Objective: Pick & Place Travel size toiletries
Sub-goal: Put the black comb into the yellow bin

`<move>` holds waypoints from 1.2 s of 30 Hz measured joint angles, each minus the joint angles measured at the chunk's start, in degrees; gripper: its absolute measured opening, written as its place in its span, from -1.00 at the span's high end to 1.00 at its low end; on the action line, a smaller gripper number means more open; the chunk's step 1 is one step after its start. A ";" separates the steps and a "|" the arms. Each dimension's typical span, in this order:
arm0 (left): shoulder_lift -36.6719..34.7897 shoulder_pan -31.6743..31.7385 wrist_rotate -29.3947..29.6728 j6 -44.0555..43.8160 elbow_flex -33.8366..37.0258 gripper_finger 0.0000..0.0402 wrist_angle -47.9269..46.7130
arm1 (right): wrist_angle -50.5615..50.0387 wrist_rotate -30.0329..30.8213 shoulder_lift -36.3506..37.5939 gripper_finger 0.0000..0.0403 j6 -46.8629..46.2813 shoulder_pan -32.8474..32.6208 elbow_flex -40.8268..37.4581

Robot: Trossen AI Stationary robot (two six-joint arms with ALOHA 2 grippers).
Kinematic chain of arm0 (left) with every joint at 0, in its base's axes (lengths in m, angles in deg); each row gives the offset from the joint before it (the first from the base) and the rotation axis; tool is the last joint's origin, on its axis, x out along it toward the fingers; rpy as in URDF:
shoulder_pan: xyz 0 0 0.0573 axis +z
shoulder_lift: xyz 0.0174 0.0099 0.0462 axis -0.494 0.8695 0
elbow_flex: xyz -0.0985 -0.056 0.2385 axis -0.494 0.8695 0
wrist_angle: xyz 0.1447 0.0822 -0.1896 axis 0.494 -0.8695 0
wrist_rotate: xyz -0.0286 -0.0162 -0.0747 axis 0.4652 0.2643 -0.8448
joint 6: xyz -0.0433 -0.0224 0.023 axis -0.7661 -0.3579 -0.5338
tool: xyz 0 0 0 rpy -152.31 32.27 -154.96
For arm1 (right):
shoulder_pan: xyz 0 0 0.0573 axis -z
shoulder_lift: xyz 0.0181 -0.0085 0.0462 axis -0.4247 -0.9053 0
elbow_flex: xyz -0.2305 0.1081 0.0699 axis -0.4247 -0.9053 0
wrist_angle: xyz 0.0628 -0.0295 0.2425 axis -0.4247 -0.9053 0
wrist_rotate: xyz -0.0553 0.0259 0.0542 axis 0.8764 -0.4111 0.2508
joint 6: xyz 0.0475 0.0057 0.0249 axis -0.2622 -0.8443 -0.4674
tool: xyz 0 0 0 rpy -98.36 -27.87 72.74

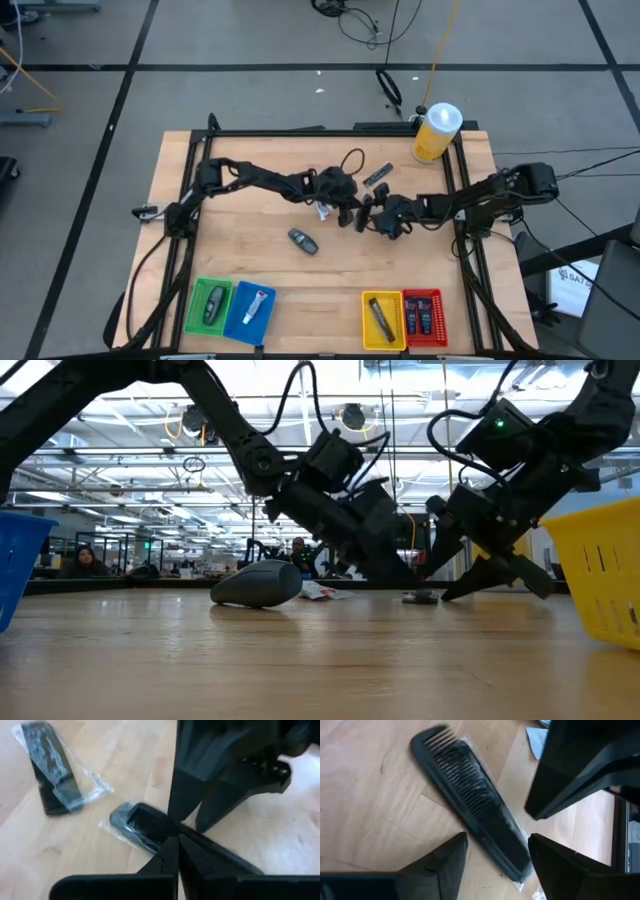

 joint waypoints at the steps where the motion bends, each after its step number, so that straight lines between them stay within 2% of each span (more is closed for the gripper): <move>1: 0.47 0.00 0.14 -0.43 0.00 0.99 0.54 | -0.27 -0.03 -0.47 -0.07 0.43 0.10 0.52; 8: 2.00 0.00 1.33 -0.16 0.02 0.99 1.29 | 1.12 -1.46 -2.19 0.04 0.93 0.63 1.38; 13: 2.24 -0.20 1.35 0.77 0.02 0.99 0.89 | 3.00 -1.45 -2.30 0.10 5.17 0.17 1.31; 18: 2.24 -0.33 1.35 1.40 -0.02 0.99 0.12 | 7.22 -1.21 -2.50 -0.02 8.01 -2.00 1.20; 22: 2.24 -0.34 1.30 2.05 -0.04 0.98 -0.22 | 8.68 4.73 -2.46 -0.12 7.36 -3.22 1.22; 25: 2.24 -0.68 1.31 2.63 -0.04 0.99 -0.28 | 8.78 4.71 -2.42 -0.11 6.41 -3.28 1.22; 28: 2.24 -1.21 1.38 3.55 -0.04 0.98 -0.31 | 6.32 3.11 -2.34 -0.04 6.93 -3.42 1.24; 33: 2.24 -1.42 1.40 4.02 -0.04 0.99 -0.45 | 3.53 10.24 -0.41 -0.04 6.17 -6.63 1.29; 36: 2.24 -1.40 1.40 4.02 -0.04 0.97 -0.49 | -0.74 8.78 1.26 -0.09 4.18 -7.45 1.29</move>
